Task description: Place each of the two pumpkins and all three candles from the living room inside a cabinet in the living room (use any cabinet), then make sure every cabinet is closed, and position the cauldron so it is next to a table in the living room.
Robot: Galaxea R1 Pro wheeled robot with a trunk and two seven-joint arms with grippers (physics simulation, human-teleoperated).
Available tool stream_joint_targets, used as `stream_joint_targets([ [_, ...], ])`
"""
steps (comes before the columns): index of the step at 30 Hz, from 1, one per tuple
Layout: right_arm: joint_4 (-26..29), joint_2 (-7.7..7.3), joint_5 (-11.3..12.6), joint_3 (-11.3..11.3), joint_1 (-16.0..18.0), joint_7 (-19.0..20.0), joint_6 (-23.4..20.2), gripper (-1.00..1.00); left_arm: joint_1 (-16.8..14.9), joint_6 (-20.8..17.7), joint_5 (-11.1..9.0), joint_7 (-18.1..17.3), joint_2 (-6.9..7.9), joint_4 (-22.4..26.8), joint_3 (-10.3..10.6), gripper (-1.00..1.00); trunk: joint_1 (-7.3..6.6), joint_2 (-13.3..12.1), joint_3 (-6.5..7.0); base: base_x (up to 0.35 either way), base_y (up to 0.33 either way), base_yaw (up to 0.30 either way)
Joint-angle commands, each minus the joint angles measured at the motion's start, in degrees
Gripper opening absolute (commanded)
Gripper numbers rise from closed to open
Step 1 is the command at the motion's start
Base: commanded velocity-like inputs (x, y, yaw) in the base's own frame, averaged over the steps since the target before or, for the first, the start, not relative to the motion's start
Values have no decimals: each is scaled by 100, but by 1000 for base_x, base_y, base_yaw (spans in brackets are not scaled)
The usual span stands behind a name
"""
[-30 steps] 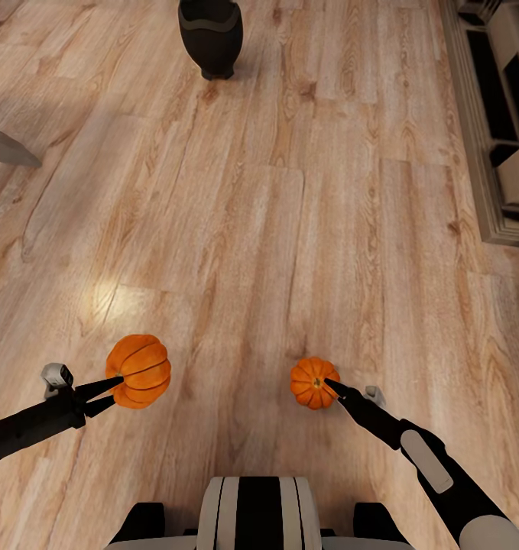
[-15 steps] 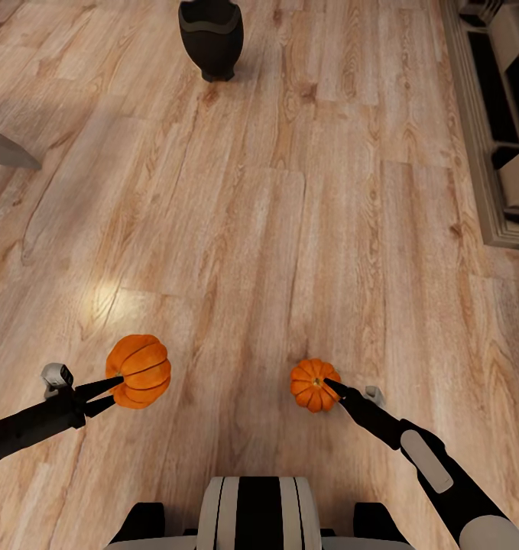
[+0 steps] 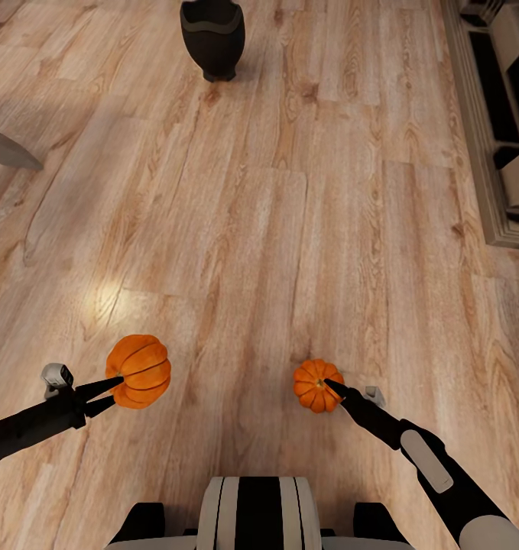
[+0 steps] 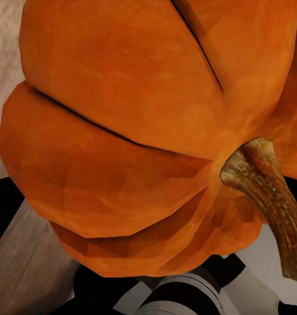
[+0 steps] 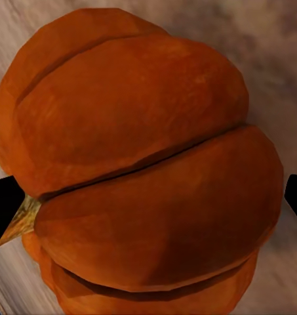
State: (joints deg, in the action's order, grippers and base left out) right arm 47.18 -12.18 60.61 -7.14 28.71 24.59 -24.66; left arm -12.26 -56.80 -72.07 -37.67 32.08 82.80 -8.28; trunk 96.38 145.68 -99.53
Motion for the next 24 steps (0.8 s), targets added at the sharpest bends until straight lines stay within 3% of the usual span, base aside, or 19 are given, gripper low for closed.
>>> stream_joint_targets([
  [1, -15, -4, -85, -17, 0, -24, 11, 100, -4, -24, 9, -13, 0, -1, -4, -100, 0, 1, -3, 0, 0, 0],
  [17, -14, -4, -85, -16, -3, 15, -3, 100, -4, -24, 9, -14, 1, -1, -7, -100, 0, 1, -3, 0, 0, 0],
  [18, -11, -4, -85, -16, 0, 21, -8, -100, -4, -24, 9, -13, 3, -1, -7, -100, 0, 1, -3, 0, 0, 0],
  [24, -2, -10, -76, -16, -1, 34, -23, -100, -4, -24, 9, -13, 7, -1, -7, -100, 0, 1, -3, 0, 0, 0],
])
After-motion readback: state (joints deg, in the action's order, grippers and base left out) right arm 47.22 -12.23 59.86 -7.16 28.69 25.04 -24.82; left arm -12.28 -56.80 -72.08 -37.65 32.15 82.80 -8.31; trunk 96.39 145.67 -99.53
